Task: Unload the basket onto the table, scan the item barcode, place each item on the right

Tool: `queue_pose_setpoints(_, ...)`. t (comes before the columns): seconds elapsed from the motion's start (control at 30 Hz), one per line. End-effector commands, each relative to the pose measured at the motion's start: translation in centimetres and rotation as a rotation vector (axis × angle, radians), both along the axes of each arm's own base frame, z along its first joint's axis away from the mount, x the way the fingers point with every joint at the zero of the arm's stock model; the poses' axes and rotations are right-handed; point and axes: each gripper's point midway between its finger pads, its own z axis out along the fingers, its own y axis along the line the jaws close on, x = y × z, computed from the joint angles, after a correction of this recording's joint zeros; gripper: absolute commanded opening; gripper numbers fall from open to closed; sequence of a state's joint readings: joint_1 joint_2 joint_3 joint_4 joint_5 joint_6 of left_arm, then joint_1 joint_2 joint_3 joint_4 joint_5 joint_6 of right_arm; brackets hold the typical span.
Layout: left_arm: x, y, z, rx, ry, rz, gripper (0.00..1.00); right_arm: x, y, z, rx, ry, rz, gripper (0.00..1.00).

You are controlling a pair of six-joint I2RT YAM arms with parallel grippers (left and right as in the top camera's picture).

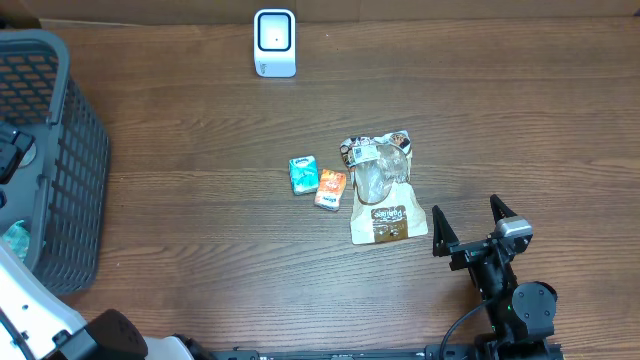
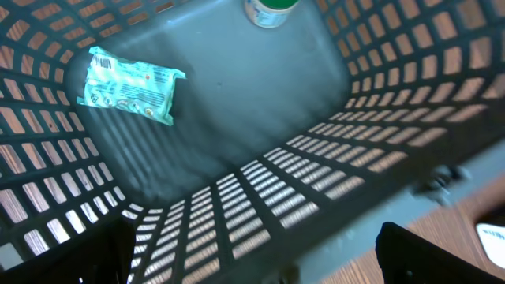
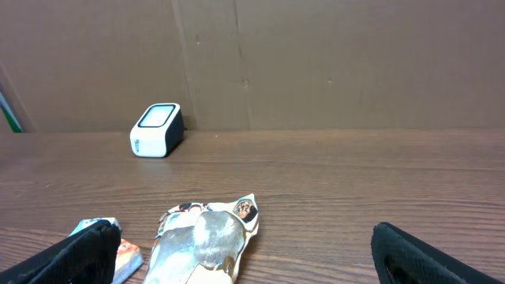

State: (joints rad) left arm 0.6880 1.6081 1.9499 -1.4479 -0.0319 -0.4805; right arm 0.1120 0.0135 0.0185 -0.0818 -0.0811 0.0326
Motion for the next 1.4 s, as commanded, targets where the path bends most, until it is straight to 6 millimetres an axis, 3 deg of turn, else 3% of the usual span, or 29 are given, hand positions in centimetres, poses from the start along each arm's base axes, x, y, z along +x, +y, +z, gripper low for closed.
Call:
queue_pose_setpoints(0.0, -0.3, 1.5, -1.3, -0.015, 0.034, 0.051, 1.0, 0.0, 0.0, -0.2, -0.003, -0.006, 0.002, 1.0)
queue_pose_setpoints(0.17, -0.5, 3.1, -4.1, -0.066, 0.1, 0.087, 1.0, 0.0, 0.0, -0.1, -0.003, -0.006, 0.002, 1.0)
queue_pose_setpoints(0.43, -2.5, 5.8, -10.7, -0.104, 0.224, 0.17, 1.0, 0.0, 0.0, -0.2, -0.003, -0.006, 0.002, 1.0)
queue_pose_setpoints(0.63, -4.4, 8.1, -15.3, -0.008, 0.348, 0.2, 0.98, 0.0, 0.0, -0.2, -0.003, -0.006, 0.002, 1.0)
queue_pose_setpoints(0.73, -4.2, 8.9, -17.7, 0.011, 0.379, 0.172, 0.98, 0.0, 0.0, -0.2, -0.003, -0.006, 0.002, 1.0)
queue_pose_setpoints(1.1, -4.6, 10.7, -22.7, 0.016, 0.515, 0.16, 0.91, 0.0, 0.0, -0.2, -0.003, -0.006, 0.002, 1.0)
queue_pose_setpoints(1.37, -4.3, 11.7, -24.0, 0.052, 0.545, 0.152, 0.89, 0.0, 0.0, -0.2, -0.003, -0.006, 0.002, 1.0)
